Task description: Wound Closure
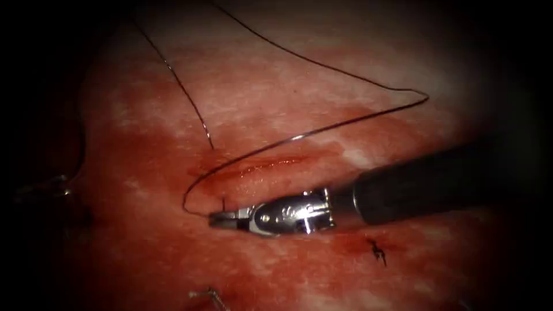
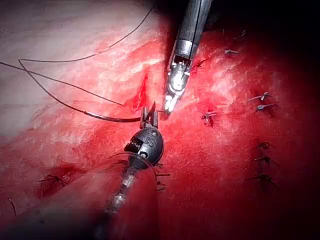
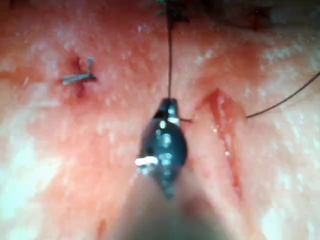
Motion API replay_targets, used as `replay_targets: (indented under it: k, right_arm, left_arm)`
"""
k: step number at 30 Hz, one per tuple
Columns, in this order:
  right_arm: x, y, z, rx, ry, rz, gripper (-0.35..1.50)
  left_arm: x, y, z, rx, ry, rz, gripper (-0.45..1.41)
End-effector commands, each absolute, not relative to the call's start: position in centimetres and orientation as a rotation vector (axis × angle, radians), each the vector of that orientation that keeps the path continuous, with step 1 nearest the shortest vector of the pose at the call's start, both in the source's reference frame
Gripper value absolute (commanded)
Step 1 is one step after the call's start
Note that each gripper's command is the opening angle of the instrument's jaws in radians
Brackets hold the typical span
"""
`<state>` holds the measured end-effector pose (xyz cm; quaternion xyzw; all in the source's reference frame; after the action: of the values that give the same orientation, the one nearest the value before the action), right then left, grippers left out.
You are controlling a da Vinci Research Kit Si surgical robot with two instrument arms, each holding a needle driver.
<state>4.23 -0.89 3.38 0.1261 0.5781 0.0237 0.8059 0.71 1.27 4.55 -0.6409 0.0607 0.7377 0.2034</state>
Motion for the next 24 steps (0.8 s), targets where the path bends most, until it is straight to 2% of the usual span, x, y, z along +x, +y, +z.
replay_targets:
  k: [1, 19, 20, 22, 24]
  right_arm:
    - [4.23, -1.1, 3.2, 0.285, 1.246, 0.036, -0.35]
    - [3.97, -1.8, 1.6, 0.265, 1.342, -0.056, -0.35]
    - [3.95, -1.7, 1.7, 0.214, 1.345, -0.043, 0.34]
    - [3.94, -1.5, 1.8, 0.164, 1.328, -0.047, 0.78]
    - [3.93, -1.4, 1.9, 0.130, 1.313, -0.046, 0.99]
  left_arm:
    - [0.67, 1.2, 4.6, -1.788, 0.164, 2.059, -0.45]
    - [0.67, 1.2, 4.6, -1.788, 0.164, 2.059, -0.45]
    - [0.66, 1.2, 4.6, -1.787, 0.164, 2.059, -0.45]
    - [0.66, 1.2, 4.6, -1.787, 0.164, 2.059, -0.45]
    - [0.66, 1.2, 4.6, -1.787, 0.164, 2.059, -0.45]
